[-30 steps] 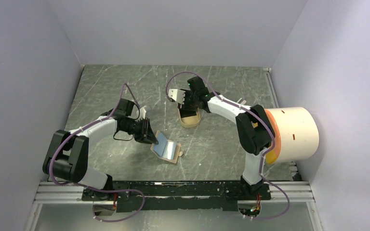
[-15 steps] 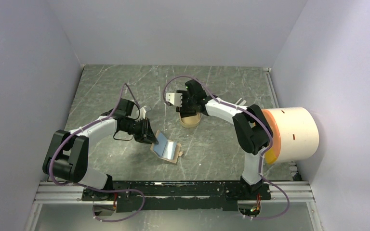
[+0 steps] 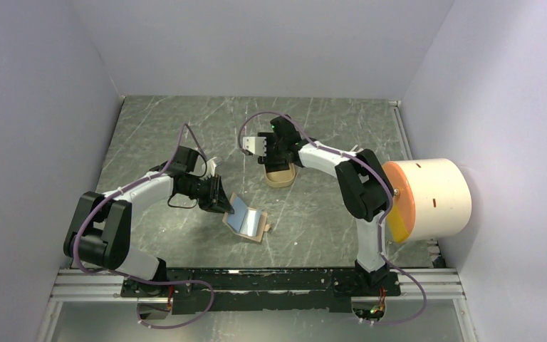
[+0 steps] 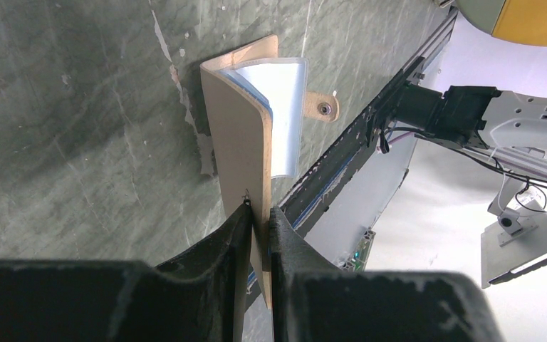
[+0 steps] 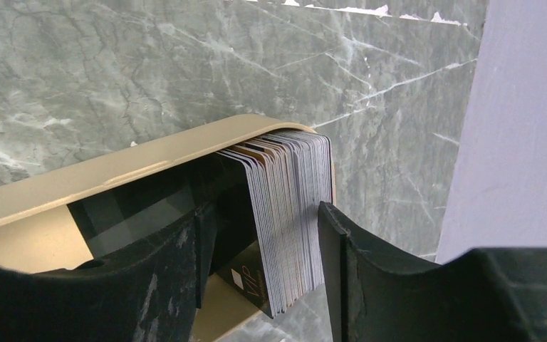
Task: Put the credit cards into the card holder
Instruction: Pick up the credit card from the storage box.
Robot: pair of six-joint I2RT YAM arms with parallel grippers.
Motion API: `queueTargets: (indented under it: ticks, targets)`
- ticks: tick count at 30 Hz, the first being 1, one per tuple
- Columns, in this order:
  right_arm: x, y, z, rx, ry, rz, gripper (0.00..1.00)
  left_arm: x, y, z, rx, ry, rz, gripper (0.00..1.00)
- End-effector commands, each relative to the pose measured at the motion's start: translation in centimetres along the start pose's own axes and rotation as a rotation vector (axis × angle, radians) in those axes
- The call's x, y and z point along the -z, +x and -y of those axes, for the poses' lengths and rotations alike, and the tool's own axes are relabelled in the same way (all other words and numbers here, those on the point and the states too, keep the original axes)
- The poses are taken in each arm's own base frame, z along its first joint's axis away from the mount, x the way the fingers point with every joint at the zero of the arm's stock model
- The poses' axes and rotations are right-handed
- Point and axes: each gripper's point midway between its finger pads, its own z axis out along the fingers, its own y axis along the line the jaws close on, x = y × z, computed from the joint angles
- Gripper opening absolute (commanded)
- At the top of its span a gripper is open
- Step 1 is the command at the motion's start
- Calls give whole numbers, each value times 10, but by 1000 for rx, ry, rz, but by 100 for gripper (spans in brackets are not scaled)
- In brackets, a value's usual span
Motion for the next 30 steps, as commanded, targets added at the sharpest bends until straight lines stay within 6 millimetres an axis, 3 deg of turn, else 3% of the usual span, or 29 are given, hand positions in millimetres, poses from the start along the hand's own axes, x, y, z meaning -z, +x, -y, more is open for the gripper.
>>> queueTargets:
  ticks: [1, 15, 18, 30]
  targets:
    - [-3, -5, 16, 25, 28, 21, 56, -2, 4, 2, 12, 10, -19, 20]
    - [15, -18, 42, 33, 77, 30, 44, -1, 4, 3, 7, 13, -16, 20]
    - [18, -6, 48, 15, 83, 14, 42, -1, 4, 3, 6, 14, -15, 20]
    - [26, -6, 52, 7, 80, 10, 26, -1, 4, 3, 9, 16, -18, 20]
